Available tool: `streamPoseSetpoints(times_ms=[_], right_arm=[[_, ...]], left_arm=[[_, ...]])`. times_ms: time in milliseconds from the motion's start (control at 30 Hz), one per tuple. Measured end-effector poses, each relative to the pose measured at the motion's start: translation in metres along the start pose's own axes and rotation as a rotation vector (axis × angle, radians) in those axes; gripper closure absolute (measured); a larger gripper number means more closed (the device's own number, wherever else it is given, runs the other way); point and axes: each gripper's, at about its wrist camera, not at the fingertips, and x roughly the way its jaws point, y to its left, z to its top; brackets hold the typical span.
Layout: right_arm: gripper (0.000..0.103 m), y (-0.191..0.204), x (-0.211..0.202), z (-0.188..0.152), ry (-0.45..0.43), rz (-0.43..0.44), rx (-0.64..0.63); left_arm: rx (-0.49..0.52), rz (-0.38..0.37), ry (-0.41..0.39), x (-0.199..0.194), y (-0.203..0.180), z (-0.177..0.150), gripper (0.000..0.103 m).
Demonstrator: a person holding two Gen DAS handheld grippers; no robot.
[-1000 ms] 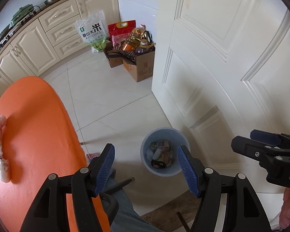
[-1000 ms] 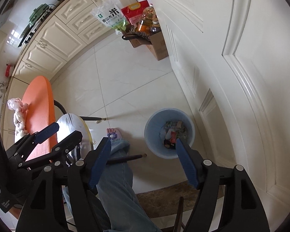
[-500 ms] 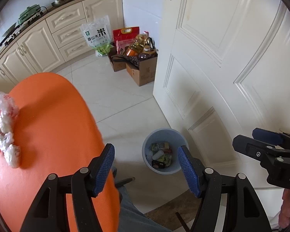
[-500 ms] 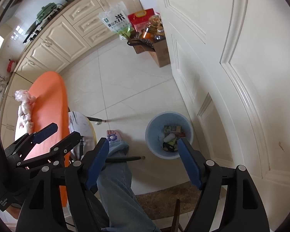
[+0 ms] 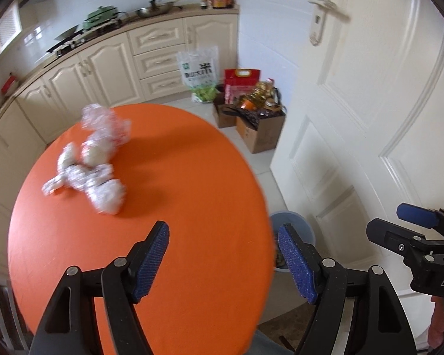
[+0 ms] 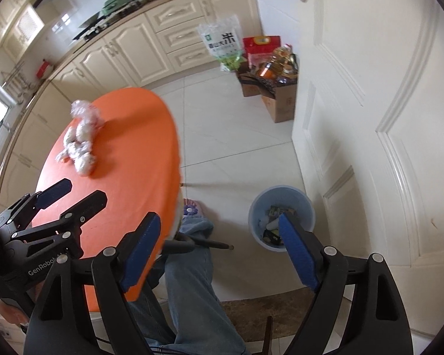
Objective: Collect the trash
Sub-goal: 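Move both open tools back toward the table, then grasp the long tied plastic-wrapped bundle with the right tool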
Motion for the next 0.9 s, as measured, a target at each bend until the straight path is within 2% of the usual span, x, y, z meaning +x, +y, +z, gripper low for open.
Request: streamPoseSetpoints(times_ms=[100, 267, 467, 667, 900], right_arm=[[0.018, 0.031, 0.001, -0.004, 0.006, 0.018, -0.054], [0.017, 0.087, 0.01, -0.005, 0.02, 0.04, -0.146], [0.017, 0.155, 0.03, -0.001, 0.053, 0.077, -0.267], [0.017, 0.215, 0.058, 0.012, 0.082, 0.095, -0.356], [0.017, 0.269, 0.1, 0.031, 0.102, 0.055, -0.441]], left_arm=[[-0.039, 0.03, -0.026, -0.026, 0.028, -0.019, 0.03], [-0.132, 0.109, -0.065, -0.066, 0.079, -0.053, 0.022], [-0.253, 0.184, -0.086, -0.1, 0.131, -0.08, 0.018], [-0.365, 0.239, -0.074, -0.111, 0.178, -0.097, 0.018], [-0.453, 0.259, -0.048, -0.099, 0.233, -0.087, 0.018]])
